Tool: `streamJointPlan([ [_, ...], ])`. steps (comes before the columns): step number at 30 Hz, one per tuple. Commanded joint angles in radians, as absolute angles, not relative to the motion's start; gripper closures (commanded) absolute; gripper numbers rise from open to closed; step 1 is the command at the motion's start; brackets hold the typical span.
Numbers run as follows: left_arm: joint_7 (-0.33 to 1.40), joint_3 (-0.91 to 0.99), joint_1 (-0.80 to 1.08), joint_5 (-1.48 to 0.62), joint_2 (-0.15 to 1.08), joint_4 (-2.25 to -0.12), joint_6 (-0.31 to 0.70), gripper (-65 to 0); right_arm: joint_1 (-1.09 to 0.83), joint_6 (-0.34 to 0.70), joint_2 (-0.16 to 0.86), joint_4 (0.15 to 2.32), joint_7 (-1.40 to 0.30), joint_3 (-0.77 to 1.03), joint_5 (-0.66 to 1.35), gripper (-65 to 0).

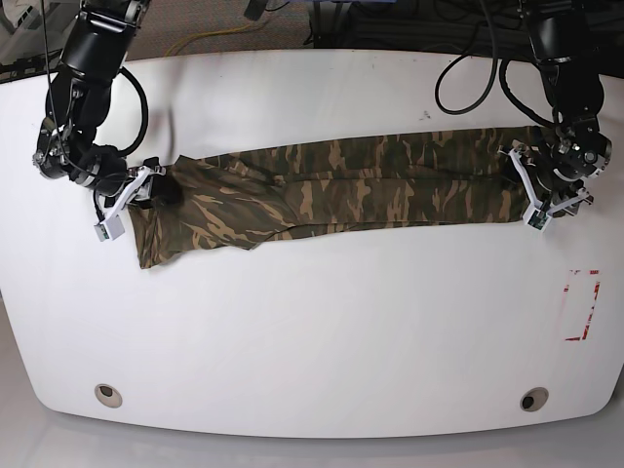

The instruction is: Fold the T-shirt properly

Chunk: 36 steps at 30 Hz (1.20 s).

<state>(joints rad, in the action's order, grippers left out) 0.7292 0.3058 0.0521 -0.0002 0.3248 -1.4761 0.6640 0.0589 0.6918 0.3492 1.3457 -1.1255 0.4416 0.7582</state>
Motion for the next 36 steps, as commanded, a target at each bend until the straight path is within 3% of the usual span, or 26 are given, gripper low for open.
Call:
streamJointPlan([
  [1, 0.75, 0.308, 0.048, 0.021, 0.337, -1.481, 0.665, -42.8, 0.081, 0.698, 0.406, 1.386, -1.095, 0.45, 0.782, -39.5],
  [10, 0.75, 0.308, 0.047, 0.021, 0.337, -1.483, 0.665, -42.8, 0.025, 0.698, 0.415, 1.595, -1.122, 0.506, 0.941, -37.7],
  [17, 0.75, 0.308, 0.047, 0.018, 0.337, -1.483, 0.665, -42.8, 0.022, 0.698, 0.309, 1.592, -1.19, 0.45, 1.029, -37.7],
  [21, 0.75, 0.308, 0.03, 0.019, 0.337, -1.481, 0.665, -42.8, 0.025, 0.698, 0.269, 1.529, -1.182, 0.371, 0.955, -37.3],
  [32, 0.75, 0.308, 0.018, 0.005, 0.335, -1.488, 0.676, -43.1, 0.03, 0.698, 0.183, 1.517, -1.061, 0.364, 0.509, -37.4],
  [36, 0.756, 0.335, -0.019, -0.097, 0.335, -1.489, 0.698, -43.3, 0.035, 0.698, 0.183, 1.481, -1.047, 0.363, 0.469, -37.4],
])
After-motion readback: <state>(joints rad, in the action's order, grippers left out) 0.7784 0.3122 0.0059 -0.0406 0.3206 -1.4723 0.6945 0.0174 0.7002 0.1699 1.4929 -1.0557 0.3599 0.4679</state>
